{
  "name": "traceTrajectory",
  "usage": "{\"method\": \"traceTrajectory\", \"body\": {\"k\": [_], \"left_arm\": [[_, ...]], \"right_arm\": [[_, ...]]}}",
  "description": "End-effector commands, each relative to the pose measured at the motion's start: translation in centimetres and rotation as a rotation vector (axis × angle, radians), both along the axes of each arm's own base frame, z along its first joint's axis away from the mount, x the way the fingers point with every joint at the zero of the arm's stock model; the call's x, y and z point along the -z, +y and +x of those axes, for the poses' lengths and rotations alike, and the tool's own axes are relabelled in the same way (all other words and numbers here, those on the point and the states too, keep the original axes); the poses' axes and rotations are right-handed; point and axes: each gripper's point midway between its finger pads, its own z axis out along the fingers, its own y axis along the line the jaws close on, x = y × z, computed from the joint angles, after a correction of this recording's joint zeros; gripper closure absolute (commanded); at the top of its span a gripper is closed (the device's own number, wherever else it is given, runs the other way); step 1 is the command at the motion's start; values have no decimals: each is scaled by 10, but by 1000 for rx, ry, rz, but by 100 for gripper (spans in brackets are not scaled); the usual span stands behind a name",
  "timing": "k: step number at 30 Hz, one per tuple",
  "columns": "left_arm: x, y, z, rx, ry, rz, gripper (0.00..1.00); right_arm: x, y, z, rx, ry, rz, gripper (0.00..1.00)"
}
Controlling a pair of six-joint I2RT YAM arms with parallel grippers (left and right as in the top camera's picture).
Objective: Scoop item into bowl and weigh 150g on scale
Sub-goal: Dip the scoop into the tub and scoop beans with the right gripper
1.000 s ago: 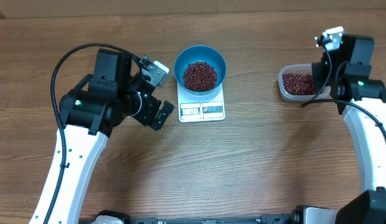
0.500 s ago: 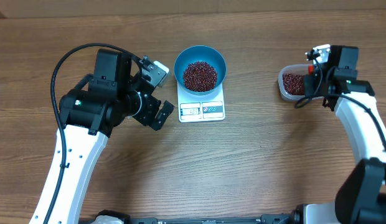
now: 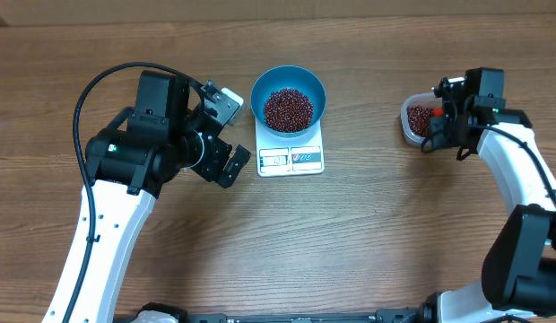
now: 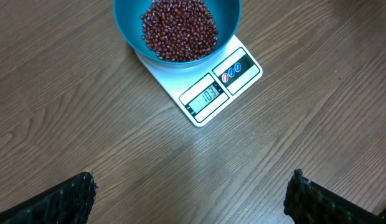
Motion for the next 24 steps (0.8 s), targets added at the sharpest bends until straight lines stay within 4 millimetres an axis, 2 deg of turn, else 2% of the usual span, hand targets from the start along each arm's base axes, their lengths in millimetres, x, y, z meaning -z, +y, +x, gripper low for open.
{"method": "traceTrajectory", "body": {"k": [1, 8, 12, 17, 20, 24], "left_arm": [[-11, -3, 0, 3, -22, -27, 0], [-11, -3, 0, 3, -22, -27, 0], [-11, -3, 0, 3, -22, -27, 0], [-11, -3, 0, 3, -21, -27, 1], [-11, -3, 0, 3, -22, -27, 0], [-11, -3, 0, 3, -22, -27, 0]], "right_arm": [[-16, 15, 11, -29, -44, 96, 97], [-17, 29, 10, -36, -49, 233, 96], [-16, 18, 10, 39, -53, 326, 96], [-5, 3, 6, 141, -28, 466, 96], [2, 1, 4, 186, -5, 565, 96], [-5, 6, 5, 198, -19, 683, 96]]}}
